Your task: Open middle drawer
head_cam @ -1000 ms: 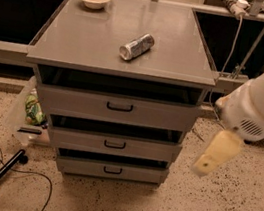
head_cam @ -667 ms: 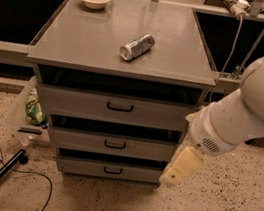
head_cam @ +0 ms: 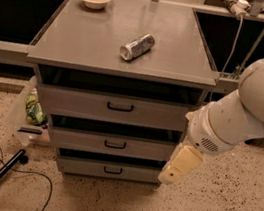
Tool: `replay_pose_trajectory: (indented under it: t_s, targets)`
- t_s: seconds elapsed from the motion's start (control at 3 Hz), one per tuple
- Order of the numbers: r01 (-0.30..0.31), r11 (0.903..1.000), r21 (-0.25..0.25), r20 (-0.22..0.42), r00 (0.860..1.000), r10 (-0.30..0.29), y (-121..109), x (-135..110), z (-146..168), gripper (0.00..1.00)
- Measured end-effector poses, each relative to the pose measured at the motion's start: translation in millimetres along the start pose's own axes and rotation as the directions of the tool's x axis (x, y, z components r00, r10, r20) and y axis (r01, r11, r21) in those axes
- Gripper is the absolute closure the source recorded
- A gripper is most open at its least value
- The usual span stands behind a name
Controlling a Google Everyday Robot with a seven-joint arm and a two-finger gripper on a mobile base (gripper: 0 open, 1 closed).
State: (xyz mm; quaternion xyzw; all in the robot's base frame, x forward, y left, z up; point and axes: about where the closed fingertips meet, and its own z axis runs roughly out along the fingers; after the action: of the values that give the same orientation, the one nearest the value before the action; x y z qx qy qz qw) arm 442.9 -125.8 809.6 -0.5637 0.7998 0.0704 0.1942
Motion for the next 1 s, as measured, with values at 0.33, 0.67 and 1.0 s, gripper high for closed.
replay_pose_trajectory:
  t_s: [0.33,0.67,1.0]
  targets:
    - [-0.013,0.9996,-0.026,0.024,1.0,0.014,8.9,-0.6,22.7,0.0]
    - [-0.037,0.9939,-0.104,0.082,0.996,0.045,32.7,-6.0,87.3,0.0]
    - [-0.028,0.9893,-0.143,0.154,0.987,0.05,48.3,-23.0,148.0,0.0]
